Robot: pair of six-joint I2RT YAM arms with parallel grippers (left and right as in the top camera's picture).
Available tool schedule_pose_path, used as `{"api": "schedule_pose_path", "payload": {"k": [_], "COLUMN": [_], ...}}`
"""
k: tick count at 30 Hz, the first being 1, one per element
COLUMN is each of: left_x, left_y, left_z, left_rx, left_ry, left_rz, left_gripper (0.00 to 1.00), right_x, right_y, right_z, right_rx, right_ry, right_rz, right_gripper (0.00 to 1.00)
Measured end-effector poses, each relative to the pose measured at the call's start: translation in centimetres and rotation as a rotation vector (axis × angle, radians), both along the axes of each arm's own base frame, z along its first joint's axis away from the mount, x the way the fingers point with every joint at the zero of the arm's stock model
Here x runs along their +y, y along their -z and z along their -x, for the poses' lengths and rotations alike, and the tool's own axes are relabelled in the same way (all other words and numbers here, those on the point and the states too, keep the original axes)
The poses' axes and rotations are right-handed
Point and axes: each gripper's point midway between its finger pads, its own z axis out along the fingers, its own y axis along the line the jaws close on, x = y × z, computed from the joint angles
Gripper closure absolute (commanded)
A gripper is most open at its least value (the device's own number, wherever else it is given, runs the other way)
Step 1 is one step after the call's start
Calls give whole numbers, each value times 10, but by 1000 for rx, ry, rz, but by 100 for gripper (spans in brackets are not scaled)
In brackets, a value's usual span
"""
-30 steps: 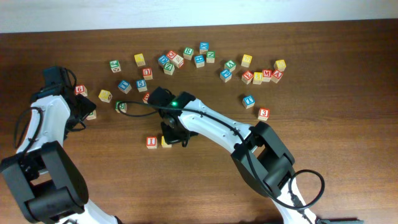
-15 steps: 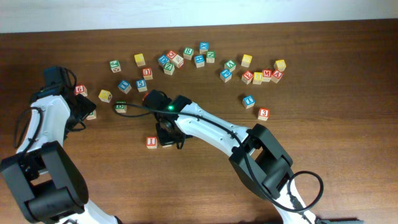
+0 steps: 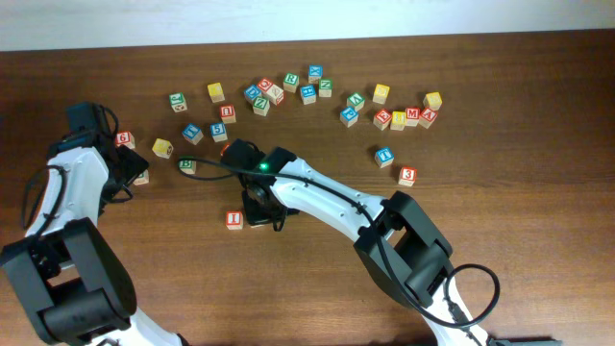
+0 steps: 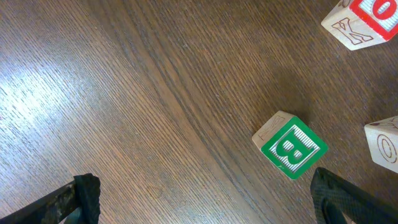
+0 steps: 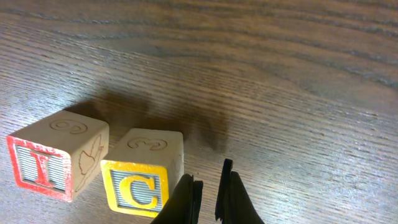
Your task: Spell out ICRA
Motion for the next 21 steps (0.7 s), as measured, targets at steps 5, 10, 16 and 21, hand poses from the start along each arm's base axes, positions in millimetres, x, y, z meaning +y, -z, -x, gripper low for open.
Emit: {"api": "schedule_pose_path", "payload": {"k": [5,10,16,21], "left_x": [0,0,0,0], "left_y": [0,0,0,0], "left_z": [0,0,0,0], "left_rx": [0,0,0,0], "left_ry": [0,0,0,0], "left_rz": [0,0,0,0], "left_gripper": [1,1,1,1], "right_x": [-1,0,1,3], "right_y": [0,0,0,0], "right_z": [1,0,2,5], "right_rx": [5,2,10,13], "right_ry": [1,1,-1,-8], "right_rz": [5,2,-6,-8], "right_gripper": [94,95,96,96]}}
